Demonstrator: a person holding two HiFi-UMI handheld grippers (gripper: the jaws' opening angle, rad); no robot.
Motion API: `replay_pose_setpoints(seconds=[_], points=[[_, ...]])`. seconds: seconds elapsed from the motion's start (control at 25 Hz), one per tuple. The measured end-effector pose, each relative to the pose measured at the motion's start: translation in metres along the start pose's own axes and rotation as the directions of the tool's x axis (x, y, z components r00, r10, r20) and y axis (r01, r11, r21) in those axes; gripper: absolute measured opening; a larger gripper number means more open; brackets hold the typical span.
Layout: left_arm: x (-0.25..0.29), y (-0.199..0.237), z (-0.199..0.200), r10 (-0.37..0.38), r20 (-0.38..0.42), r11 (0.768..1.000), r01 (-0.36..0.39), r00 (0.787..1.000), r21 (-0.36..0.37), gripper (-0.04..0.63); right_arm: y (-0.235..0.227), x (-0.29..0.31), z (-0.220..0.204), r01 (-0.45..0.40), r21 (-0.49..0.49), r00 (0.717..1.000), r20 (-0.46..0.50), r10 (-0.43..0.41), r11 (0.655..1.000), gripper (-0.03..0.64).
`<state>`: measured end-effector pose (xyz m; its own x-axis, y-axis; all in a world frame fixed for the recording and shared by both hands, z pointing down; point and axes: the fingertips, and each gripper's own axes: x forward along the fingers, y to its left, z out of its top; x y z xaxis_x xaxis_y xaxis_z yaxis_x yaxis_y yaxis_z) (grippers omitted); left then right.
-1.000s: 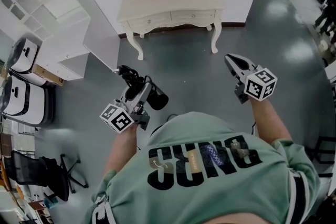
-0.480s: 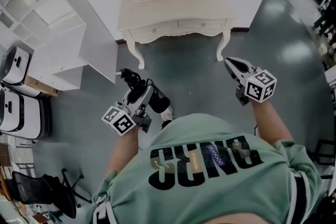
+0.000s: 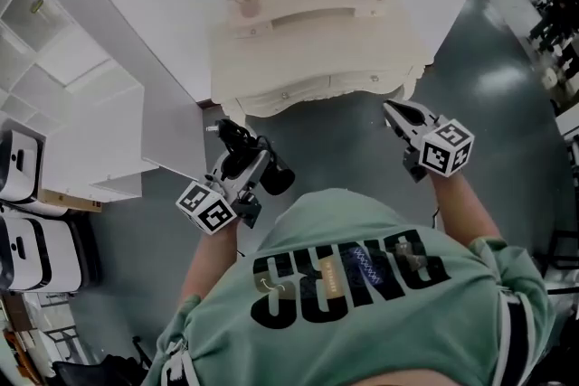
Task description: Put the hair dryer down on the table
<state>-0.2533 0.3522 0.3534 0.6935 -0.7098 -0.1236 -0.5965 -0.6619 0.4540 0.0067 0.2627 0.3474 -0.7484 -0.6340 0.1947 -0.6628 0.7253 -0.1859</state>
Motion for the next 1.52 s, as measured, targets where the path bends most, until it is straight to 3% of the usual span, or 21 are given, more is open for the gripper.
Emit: replay_pose_setpoints(seconds=[0.28, 0.52, 0.72, 0.92, 1.04, 1.32, 1.52], points=[[0.044, 0.081, 0.024, 0.001, -0.034, 0.999, -0.002, 0.999, -0.041, 0.213, -0.052, 0.070, 0.016, 0.036, 0.039, 0.999, -0.018, -0.036, 0.999, -0.006], [0.113, 0.124, 0.029, 0.022, -0.051, 0.998, -0.025, 0.998, -0.057, 0.213, -0.126, 0.115, 0.031, 0.012, 0.051, 1.000, -0.026, -0.011, 0.999, -0.006], [0.196, 0.158, 0.028, 0.077, -0.024, 0.997, -0.077, 0.997, -0.024, 0.213, -0.217, 0.157, 0.045, -0.060, 0.048, 0.998, -0.019, 0.061, 0.997, -0.006], [0.278, 0.189, 0.037, 0.176, 0.014, 0.983, -0.175, 0.984, -0.055, 0.213, -0.300, 0.204, 0.066, -0.157, 0.075, 0.985, -0.056, 0.161, 0.985, -0.006], [0.320, 0.203, 0.041, 0.199, 0.003, 0.979, -0.199, 0.980, -0.046, 0.213, -0.333, 0.223, 0.078, -0.210, 0.076, 0.974, -0.067, 0.215, 0.975, -0.006], [0.375, 0.237, 0.052, 0.216, -0.070, 0.976, -0.215, 0.974, 0.028, 0.213, -0.383, 0.251, 0.083, -0.209, 0.091, 0.974, -0.072, 0.216, 0.974, -0.006], [0.383, 0.258, 0.074, 0.164, -0.084, 0.986, -0.159, 0.983, 0.053, 0.213, -0.392, 0.262, 0.089, -0.158, 0.066, 0.985, -0.065, 0.162, 0.985, -0.006]])
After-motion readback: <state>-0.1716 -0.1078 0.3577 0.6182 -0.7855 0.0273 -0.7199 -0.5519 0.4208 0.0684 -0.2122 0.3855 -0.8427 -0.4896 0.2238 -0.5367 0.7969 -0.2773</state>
